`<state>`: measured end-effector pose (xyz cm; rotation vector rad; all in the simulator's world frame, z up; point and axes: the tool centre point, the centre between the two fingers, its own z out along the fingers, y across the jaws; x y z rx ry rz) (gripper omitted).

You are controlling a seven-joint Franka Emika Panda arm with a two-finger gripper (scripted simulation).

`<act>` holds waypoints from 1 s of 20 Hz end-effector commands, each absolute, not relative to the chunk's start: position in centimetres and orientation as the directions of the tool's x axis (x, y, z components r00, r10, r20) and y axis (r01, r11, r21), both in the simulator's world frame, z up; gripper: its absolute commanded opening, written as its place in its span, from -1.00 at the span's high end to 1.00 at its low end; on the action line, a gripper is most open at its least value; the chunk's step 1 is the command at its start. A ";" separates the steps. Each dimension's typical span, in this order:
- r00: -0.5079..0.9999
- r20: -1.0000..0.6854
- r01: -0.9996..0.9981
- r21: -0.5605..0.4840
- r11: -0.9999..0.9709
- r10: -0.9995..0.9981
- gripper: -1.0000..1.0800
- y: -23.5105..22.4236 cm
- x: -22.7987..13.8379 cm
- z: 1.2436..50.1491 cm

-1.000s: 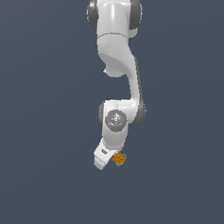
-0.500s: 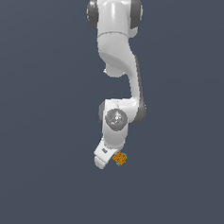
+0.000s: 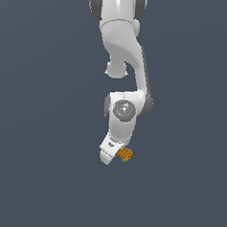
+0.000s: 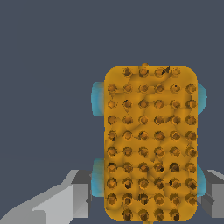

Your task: Pick up the object and move it to a goal position.

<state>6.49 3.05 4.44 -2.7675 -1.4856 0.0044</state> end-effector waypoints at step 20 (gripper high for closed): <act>0.552 -0.003 0.834 0.001 -0.552 0.834 1.00 11.2 -3.3 18.8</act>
